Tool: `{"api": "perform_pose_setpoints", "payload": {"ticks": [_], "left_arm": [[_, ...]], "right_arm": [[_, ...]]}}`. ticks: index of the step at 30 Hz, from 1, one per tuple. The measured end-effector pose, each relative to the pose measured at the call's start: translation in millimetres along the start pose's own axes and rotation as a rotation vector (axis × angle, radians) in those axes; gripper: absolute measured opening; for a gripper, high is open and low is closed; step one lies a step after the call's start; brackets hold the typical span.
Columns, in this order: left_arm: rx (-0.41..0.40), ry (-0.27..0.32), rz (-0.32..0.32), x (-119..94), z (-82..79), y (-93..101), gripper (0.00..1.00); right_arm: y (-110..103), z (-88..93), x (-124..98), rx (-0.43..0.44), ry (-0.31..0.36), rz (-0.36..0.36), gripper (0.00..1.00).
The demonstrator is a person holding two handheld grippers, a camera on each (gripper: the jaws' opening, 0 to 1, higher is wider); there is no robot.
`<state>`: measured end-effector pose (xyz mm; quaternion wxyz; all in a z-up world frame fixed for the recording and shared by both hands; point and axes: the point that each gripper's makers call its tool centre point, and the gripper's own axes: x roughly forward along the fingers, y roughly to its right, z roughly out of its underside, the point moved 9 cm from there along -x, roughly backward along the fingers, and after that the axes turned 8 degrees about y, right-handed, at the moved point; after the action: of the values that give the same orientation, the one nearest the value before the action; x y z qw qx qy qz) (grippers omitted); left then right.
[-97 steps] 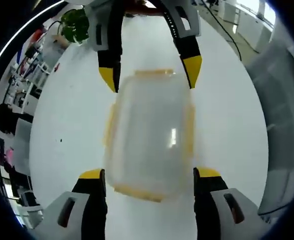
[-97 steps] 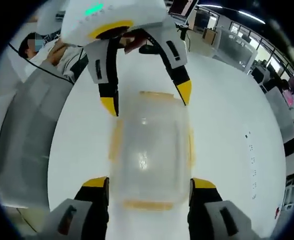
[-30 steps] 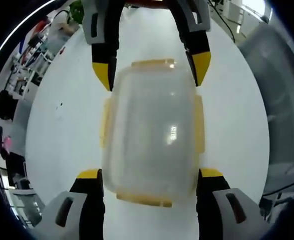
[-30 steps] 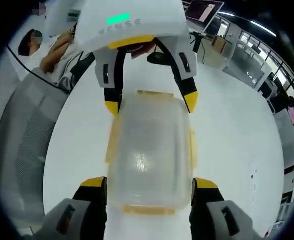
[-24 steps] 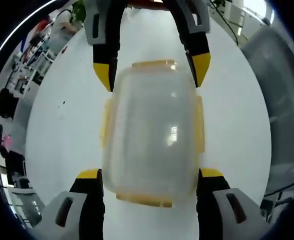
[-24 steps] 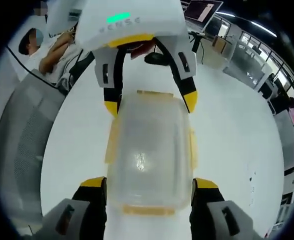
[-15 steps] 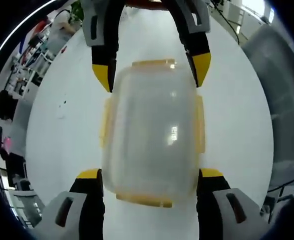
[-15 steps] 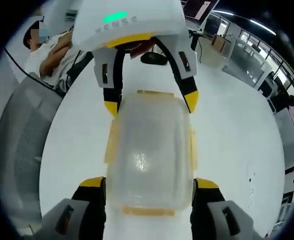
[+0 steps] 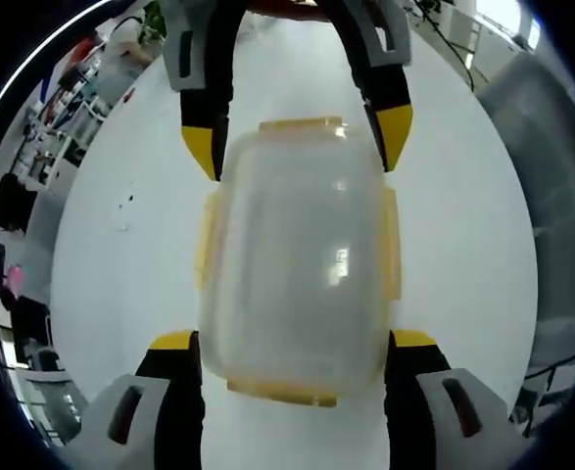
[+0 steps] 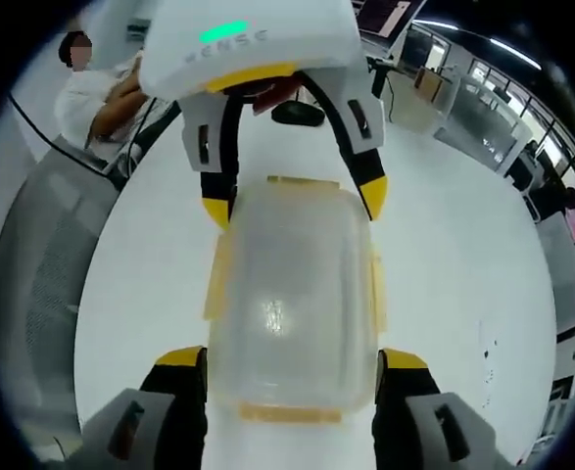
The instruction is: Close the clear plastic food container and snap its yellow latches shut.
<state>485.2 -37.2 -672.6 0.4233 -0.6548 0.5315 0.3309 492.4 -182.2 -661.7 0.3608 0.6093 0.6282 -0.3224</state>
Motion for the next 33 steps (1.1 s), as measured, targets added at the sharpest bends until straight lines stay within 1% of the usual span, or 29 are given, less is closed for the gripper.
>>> {"api": "perform_pose_setpoints", "payload": {"ticks": [10, 12, 17, 21, 27, 33], "left_arm": [[-0.036, 0.014, -0.009, -3.5, -2.0, 0.5, 0.73], [-0.045, 0.025, -0.009, -4.9, -2.6, 1.4, 0.74], [-0.051, 0.024, -0.021, -8.2, -0.4, 2.0, 0.75], [-0.059, 0.014, -0.025, -11.2, 2.8, 4.7, 0.75], [-0.077, 0.015, -0.030, -15.1, 6.2, 11.2, 0.76], [-0.100, 0.026, -0.041, -19.8, 5.6, 16.4, 0.76]], "right_arm": [[-1.9, 0.5, -4.2, 0.036, 0.010, 0.018, 0.67], [-2.7, 0.2, -5.9, 0.038, 0.014, 0.020, 0.66], [-5.4, 0.8, -9.5, 0.047, 0.017, 0.027, 0.68], [-8.7, 1.4, -14.2, 0.048, 0.022, 0.042, 0.67], [-15.0, 4.2, -18.7, 0.054, 0.020, 0.058, 0.68], [-22.7, 6.7, -24.6, 0.072, 0.030, 0.074, 0.67]]}}
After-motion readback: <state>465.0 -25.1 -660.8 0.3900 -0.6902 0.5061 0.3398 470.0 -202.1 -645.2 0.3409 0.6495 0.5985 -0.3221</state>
